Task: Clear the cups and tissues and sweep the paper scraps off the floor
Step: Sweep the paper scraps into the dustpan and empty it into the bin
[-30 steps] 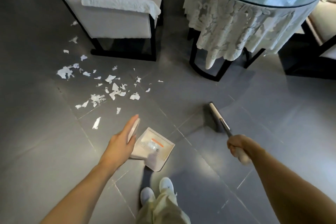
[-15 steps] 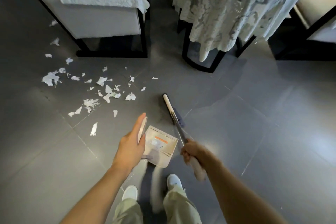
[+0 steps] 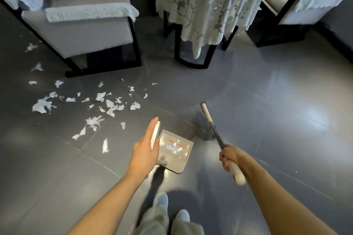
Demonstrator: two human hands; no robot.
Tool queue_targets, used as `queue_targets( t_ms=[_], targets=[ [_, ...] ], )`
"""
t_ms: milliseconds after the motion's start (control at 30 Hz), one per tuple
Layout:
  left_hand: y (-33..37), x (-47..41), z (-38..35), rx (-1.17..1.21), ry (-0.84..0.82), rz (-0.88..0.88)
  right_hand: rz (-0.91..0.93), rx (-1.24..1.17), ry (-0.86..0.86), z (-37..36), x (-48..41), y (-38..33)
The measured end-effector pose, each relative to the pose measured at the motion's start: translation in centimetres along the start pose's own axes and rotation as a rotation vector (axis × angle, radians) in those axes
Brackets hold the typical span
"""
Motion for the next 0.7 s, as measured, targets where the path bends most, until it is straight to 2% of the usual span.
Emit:
queue_targets(
  t_ms=[167, 333, 533, 700],
  targets=[
    [-2.5, 3.7, 5.2, -0.063, 0.075, -0.012, -0.024, 0.029, 0.029, -2.3, 2.3, 4.0],
    [-5.2, 7.2, 10.6, -0.115, 0.135, 0.014, -0.075, -0.157, -0.056, -8.9, 4.7, 6.5],
    [-10.4, 9.7, 18.0, -0.204, 0.142, 0.032, -0.005, -0.157, -0.152, -19.0, 8.1, 3.0],
    [-15.6, 10.9, 26.1, -0.224, 0.163, 0.052, -0.046, -0.26, -0.335, -31.8, 13.1, -1.2]
  ],
)
Point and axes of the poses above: each hand's wrist, its own x-axis away from the middle knuckle, its own z-axis out of the back of the hand, y = z × x, the point moved 2 cm from there along -x, towards the middle knuckle, and after that the axes turned 6 degrees about x, right-handed, at the moved point
